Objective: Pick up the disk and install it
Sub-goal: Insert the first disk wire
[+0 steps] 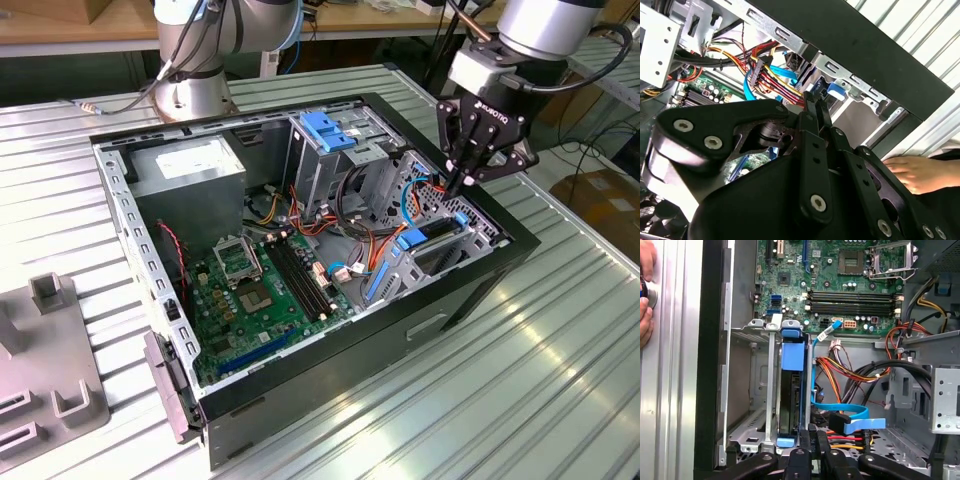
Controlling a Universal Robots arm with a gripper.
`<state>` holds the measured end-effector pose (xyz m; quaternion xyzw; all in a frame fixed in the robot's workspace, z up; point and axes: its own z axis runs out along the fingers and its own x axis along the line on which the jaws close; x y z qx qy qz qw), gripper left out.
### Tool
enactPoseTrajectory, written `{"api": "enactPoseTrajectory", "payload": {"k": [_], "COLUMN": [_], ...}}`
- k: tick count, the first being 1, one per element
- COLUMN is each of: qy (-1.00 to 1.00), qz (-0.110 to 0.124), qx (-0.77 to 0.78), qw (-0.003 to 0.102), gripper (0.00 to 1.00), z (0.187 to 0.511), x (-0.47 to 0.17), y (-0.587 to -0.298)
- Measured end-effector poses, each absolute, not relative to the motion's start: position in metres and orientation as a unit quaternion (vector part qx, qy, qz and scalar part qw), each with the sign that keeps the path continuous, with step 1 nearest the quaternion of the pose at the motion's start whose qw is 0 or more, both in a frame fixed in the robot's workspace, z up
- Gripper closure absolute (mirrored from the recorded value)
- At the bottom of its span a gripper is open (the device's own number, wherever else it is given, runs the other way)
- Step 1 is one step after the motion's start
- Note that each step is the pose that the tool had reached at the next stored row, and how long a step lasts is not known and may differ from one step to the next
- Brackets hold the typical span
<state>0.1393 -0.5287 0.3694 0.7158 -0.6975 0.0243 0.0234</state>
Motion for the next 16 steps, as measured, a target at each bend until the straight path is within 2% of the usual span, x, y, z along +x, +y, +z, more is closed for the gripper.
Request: {"api": "enactPoseTrajectory", "payload": {"k": [16], "qy": [-0.712], "qz": [0.024], "qx": [0.702], "qw": [0.024], "gripper": [0.83], "z": [0.3677], "x": [0.1338], "y": [-0.5293]}}
